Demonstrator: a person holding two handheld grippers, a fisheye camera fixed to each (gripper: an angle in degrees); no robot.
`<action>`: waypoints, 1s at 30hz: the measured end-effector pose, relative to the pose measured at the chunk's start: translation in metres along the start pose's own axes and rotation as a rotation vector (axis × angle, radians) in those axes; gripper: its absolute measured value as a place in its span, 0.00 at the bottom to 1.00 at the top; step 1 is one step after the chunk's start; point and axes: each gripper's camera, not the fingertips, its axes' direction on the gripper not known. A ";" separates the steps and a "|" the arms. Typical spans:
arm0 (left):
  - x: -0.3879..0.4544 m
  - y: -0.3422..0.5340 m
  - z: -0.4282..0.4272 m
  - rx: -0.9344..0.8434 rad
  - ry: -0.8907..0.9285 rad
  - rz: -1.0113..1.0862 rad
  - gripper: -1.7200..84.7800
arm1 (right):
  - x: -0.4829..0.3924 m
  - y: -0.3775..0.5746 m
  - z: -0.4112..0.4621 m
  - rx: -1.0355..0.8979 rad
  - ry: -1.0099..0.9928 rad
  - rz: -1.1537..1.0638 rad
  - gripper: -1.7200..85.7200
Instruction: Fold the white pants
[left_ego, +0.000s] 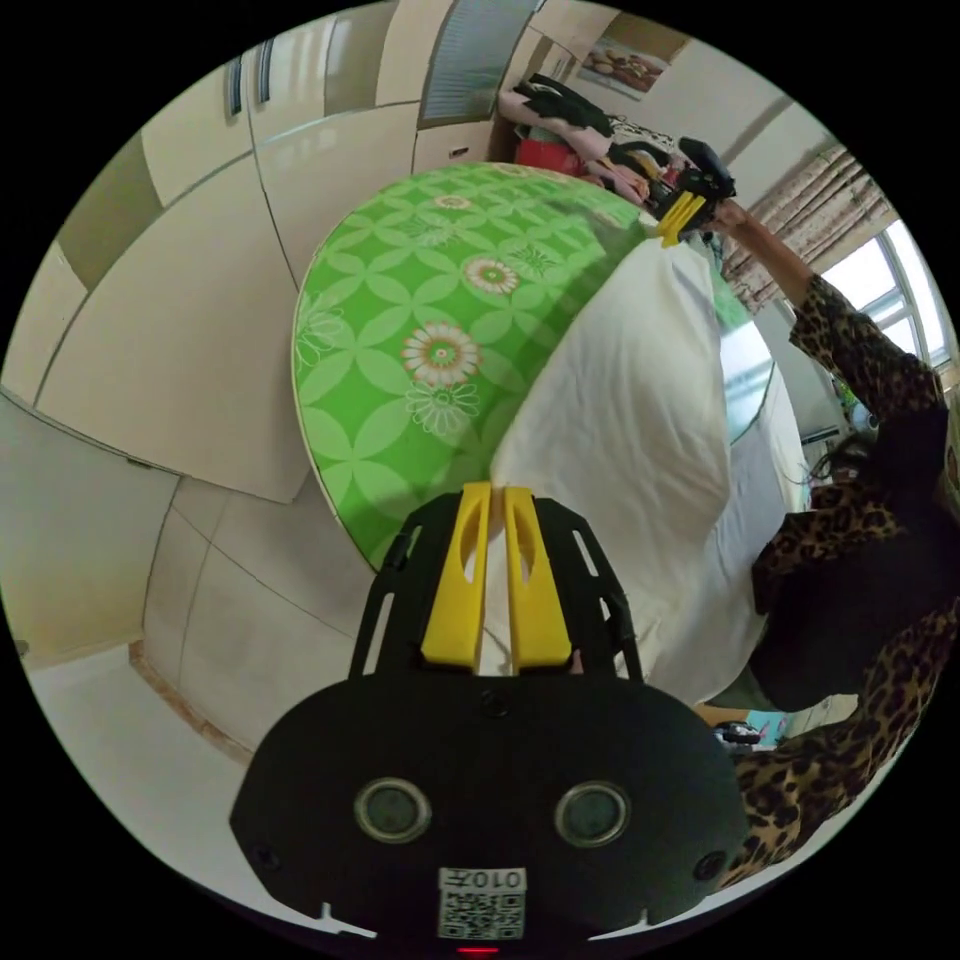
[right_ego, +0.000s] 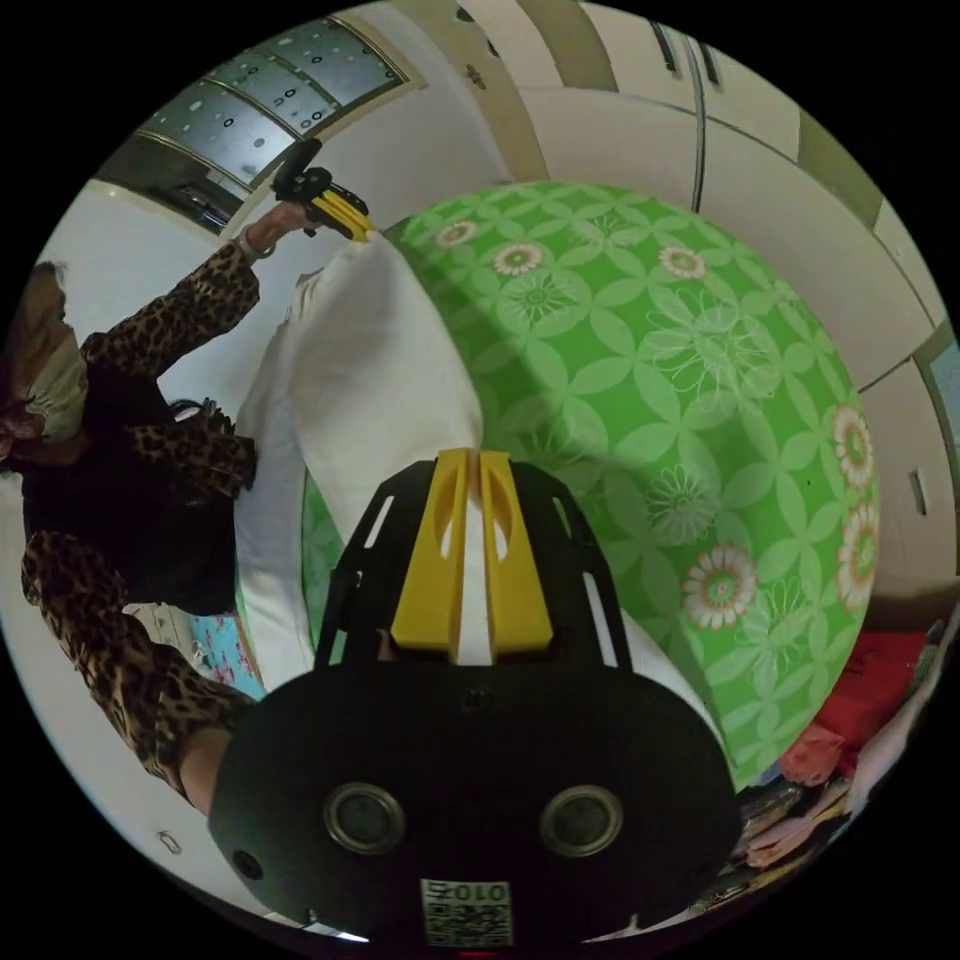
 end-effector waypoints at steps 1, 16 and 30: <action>0.004 0.002 -0.002 0.009 -0.008 -0.002 0.02 | -0.016 0.003 -0.014 0.010 0.028 -0.003 0.04; 0.162 0.123 -0.057 0.183 -0.201 0.069 0.02 | -0.294 0.054 -0.150 0.111 0.267 -0.057 0.04; 0.317 0.281 -0.009 0.379 -0.533 0.023 0.02 | -0.467 0.084 -0.195 0.249 0.519 -0.188 0.04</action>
